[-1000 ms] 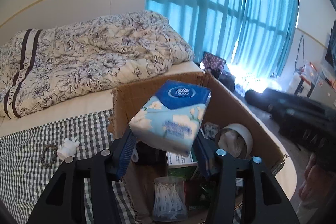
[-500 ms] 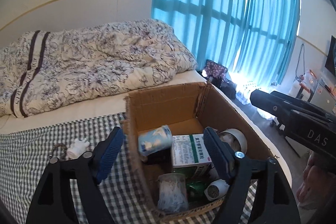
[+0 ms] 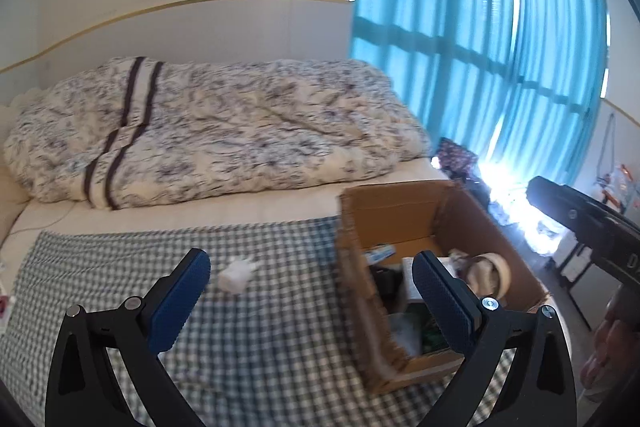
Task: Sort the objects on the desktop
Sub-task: 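Move both grippers back toward the bead bracelet and white figurine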
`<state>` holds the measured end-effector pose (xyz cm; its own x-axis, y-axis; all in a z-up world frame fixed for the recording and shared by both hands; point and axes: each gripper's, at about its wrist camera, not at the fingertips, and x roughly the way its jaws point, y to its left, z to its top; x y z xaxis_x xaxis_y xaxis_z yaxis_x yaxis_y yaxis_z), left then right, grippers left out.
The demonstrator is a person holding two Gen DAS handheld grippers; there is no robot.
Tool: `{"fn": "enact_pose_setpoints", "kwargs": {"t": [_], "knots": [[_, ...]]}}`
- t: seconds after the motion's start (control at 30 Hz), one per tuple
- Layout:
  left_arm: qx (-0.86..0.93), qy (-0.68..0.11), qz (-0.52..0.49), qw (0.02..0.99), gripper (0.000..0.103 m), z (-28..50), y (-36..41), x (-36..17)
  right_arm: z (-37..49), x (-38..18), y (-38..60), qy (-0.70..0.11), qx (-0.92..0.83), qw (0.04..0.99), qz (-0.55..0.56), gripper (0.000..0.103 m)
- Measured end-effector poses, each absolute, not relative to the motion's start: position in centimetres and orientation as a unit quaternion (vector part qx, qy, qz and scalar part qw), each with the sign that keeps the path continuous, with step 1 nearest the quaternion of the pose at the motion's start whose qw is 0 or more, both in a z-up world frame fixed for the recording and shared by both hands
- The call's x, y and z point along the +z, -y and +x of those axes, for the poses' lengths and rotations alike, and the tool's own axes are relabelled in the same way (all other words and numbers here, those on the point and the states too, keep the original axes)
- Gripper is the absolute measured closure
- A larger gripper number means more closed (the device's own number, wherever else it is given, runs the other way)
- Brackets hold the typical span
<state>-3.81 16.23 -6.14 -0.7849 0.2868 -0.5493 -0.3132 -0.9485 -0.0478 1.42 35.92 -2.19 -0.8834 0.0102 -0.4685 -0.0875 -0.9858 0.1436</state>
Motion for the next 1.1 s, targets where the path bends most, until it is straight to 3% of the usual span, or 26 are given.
{"fn": "enact_pose_setpoints", "kwargs": {"t": [0.27,0.67,1.1], "knots": [[0.958,-0.021,-0.263,0.111,0.0,-2.4,-11.0,-4.8,1.2,-1.4,-30.9,-0.061,0.972,-0.011,-0.229,0.0],[0.96,-0.012,-0.271,0.066,0.0,-4.0,-3.8,-6.3,-1.0,-2.9,-23.6,-0.006,0.967,-0.049,-0.249,0.0],[0.943,0.001,-0.328,0.053,0.0,-10.2,0.1,-12.8,-6.4,-9.1,-18.4,0.03,0.951,-0.075,-0.3,0.0]]}}
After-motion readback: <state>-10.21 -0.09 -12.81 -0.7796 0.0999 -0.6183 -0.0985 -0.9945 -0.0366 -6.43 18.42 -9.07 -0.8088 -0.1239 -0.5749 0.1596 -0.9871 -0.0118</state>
